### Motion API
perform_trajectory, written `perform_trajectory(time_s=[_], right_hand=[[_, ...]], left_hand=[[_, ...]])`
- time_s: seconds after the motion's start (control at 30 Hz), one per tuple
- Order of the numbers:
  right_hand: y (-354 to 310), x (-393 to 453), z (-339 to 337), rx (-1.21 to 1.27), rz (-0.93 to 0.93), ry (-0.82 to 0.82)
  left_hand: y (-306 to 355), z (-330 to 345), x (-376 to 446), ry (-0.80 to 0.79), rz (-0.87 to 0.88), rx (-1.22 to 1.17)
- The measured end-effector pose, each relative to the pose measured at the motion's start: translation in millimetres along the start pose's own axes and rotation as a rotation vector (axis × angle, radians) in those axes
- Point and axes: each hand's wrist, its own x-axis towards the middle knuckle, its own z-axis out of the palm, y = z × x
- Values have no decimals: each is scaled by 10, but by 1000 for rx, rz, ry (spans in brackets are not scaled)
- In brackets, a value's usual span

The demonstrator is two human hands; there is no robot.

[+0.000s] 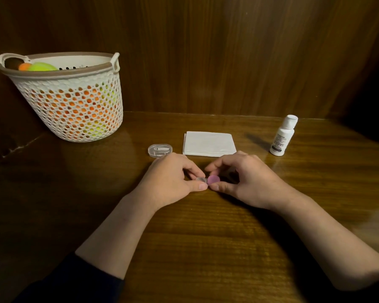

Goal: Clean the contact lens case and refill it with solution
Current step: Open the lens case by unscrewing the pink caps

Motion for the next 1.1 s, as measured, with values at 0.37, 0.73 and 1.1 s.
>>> perform_trajectory(time_s=[0.37,0.73,1.1], right_hand=[[76,-28,-97,156,146,360],[158,-2,-50,240,246,366],[198,49,21,-38,278,229]], left_hand=[[28,-8,-20,-5,-19,2],[59,-15,-37,-4,-30,4],[35,-7,-23,-7,-10,1]])
